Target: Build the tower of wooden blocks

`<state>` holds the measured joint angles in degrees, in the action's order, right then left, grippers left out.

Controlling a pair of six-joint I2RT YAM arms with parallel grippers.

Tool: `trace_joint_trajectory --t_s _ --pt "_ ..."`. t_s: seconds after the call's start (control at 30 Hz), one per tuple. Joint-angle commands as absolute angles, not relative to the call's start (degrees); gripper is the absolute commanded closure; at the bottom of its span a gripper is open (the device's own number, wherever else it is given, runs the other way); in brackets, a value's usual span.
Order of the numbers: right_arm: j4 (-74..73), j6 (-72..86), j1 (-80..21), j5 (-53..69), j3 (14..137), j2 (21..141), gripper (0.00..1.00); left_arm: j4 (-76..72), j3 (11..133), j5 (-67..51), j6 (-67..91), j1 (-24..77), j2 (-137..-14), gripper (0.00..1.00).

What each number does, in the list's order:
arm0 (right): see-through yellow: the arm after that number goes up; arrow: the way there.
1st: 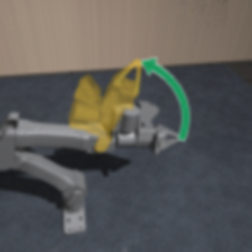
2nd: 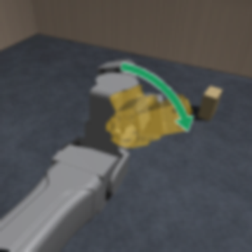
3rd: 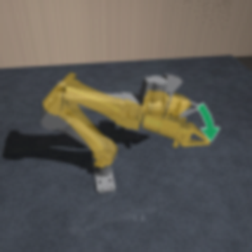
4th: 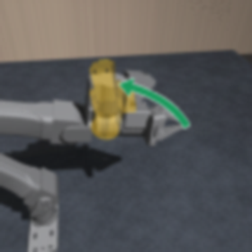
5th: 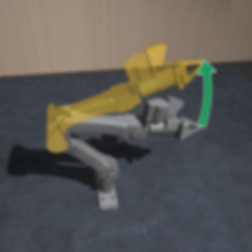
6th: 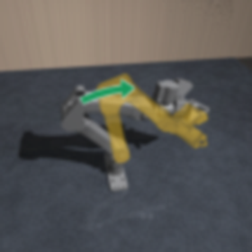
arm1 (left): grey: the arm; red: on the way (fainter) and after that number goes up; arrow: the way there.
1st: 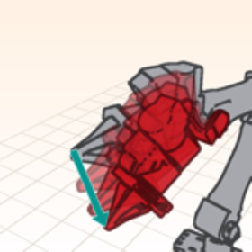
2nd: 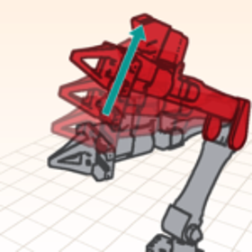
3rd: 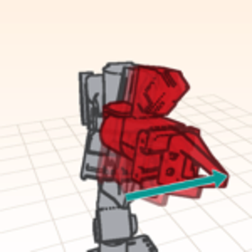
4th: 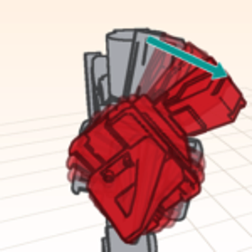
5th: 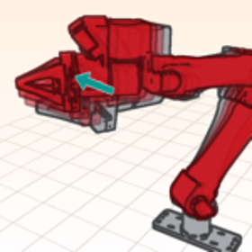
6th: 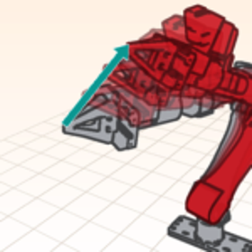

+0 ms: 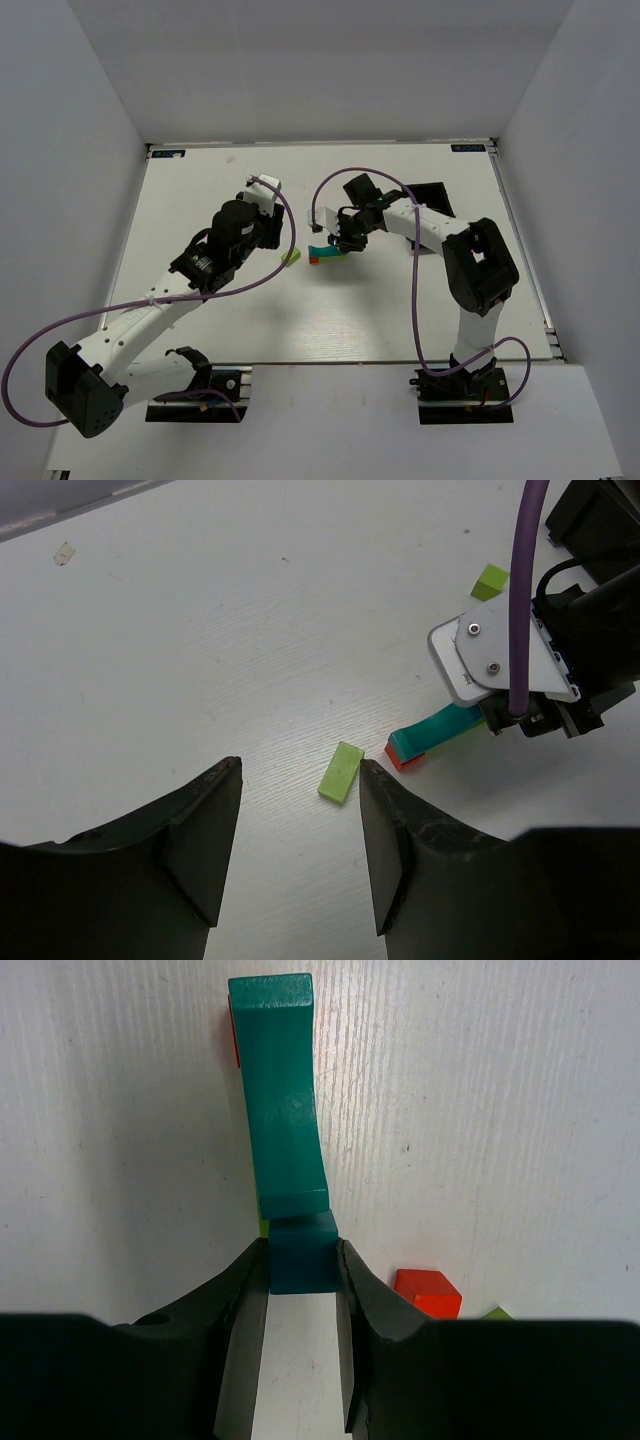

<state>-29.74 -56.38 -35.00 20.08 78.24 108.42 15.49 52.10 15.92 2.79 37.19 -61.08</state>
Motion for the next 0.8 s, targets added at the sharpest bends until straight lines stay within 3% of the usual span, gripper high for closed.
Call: trace_joint_trajectory --t_s 0.0,0.77 --pt "-28.65 -56.78 -35.24 21.27 80.33 108.9 0.91 15.73 52.29 16.35 2.9 36.83 -60.56 0.39" --pt "-28.21 -57.04 -35.25 21.88 79.8 108.81 0.9 15.73 52.29 16.35 2.9 36.83 -60.56 0.39"
